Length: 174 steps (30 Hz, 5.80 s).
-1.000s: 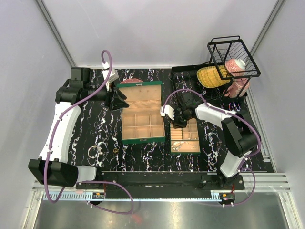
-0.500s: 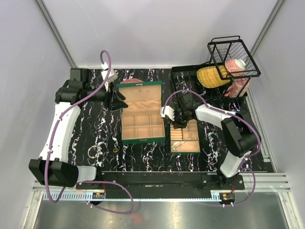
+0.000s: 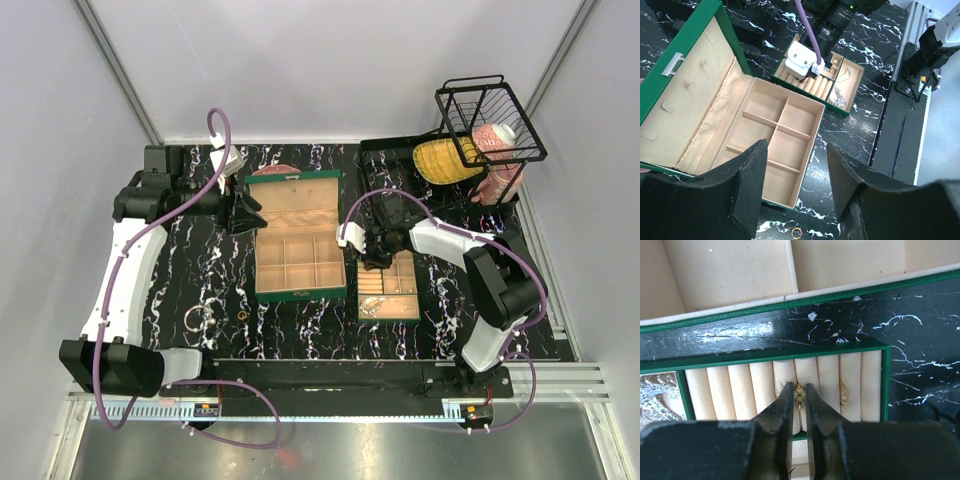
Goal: Organize the mixed jewelry
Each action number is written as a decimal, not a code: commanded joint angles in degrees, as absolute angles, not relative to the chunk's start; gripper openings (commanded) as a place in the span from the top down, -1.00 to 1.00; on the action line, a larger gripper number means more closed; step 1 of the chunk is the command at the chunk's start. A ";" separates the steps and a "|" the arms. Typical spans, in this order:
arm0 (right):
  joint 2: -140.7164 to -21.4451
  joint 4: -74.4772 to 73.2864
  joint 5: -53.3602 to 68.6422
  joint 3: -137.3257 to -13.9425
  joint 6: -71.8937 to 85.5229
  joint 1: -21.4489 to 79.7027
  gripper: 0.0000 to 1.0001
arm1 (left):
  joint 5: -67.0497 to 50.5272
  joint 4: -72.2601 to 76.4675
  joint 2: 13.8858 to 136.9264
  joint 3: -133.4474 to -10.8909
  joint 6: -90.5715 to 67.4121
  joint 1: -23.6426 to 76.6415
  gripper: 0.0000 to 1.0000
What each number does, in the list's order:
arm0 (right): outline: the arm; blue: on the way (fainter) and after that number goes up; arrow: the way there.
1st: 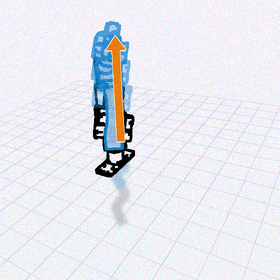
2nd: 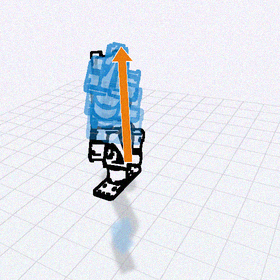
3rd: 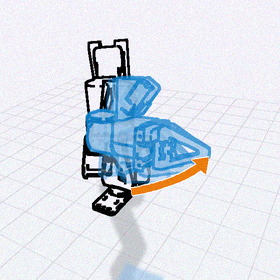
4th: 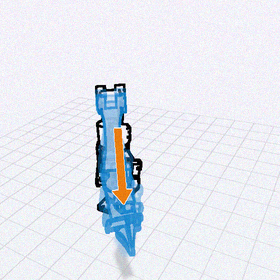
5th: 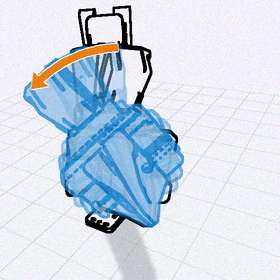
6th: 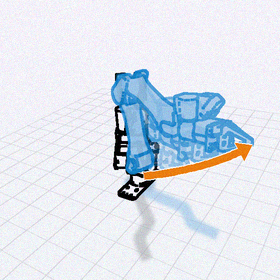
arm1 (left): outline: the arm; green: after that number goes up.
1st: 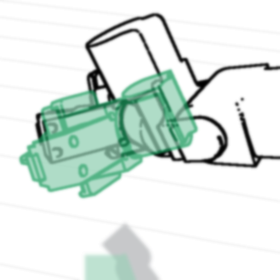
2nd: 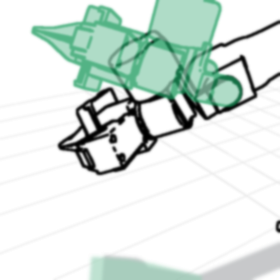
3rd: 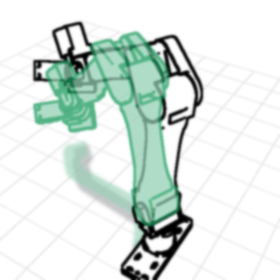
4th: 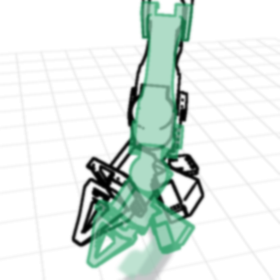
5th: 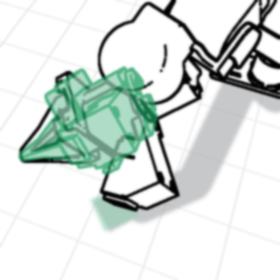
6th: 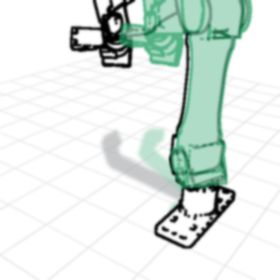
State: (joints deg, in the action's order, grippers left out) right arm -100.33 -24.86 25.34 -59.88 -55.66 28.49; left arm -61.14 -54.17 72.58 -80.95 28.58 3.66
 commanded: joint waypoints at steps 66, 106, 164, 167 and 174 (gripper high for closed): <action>-69.43 -28.83 19.51 -59.41 -32.26 28.21 0.18 | -20.57 -48.97 65.83 -39.55 60.47 7.12 -0.07; -68.12 -27.86 17.84 -54.85 -31.99 28.21 0.22 | -13.98 -37.18 73.03 -32.79 54.93 18.46 0.03; -78.65 -21.27 46.20 -72.75 -10.83 28.21 0.19 | -24.96 -39.12 64.24 -64.93 22.69 18.37 1.00; -82.52 -19.69 50.17 -77.23 -4.50 28.48 0.17 | -22.51 -37.27 65.91 -68.71 17.85 20.82 1.00; -88.32 -14.85 50.71 -82.26 3.60 32.25 0.16 | -13.37 -32.44 68.29 -72.42 10.38 27.15 1.00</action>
State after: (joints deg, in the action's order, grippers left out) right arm -86.11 -19.51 47.51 -77.76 -3.25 29.58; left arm -19.03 -37.34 67.44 -69.21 17.17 24.86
